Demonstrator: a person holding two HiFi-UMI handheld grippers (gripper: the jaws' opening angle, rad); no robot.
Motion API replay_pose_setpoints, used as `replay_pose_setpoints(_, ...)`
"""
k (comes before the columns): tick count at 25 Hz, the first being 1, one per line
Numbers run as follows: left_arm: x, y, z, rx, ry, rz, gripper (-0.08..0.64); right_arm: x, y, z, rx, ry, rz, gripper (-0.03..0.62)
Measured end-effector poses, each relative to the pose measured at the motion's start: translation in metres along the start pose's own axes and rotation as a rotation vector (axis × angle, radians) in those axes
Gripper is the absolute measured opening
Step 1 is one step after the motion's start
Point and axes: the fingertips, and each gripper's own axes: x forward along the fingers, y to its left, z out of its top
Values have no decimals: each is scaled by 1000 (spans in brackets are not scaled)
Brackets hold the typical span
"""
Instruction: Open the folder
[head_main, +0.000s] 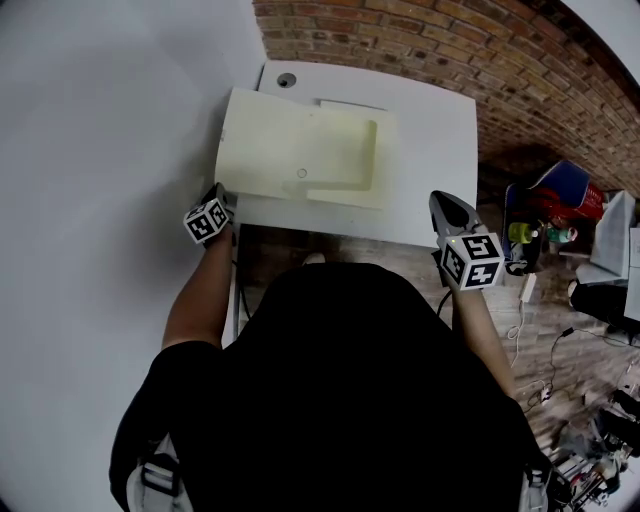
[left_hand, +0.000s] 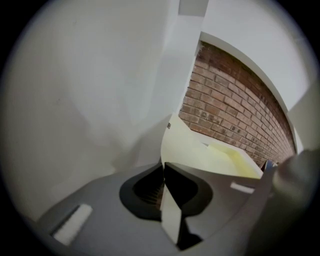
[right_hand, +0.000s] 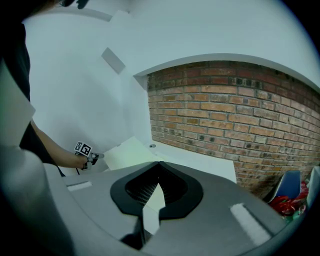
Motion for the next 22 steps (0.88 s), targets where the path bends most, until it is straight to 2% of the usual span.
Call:
replay_pose_setpoints(18,16,22,-38,-44,113,13,17,5,9,-6,21,26,-11,0)
replay_pose_setpoints(22,19,23,-42,-77,138,11,17,5,11,-6,21,24,-10,0)
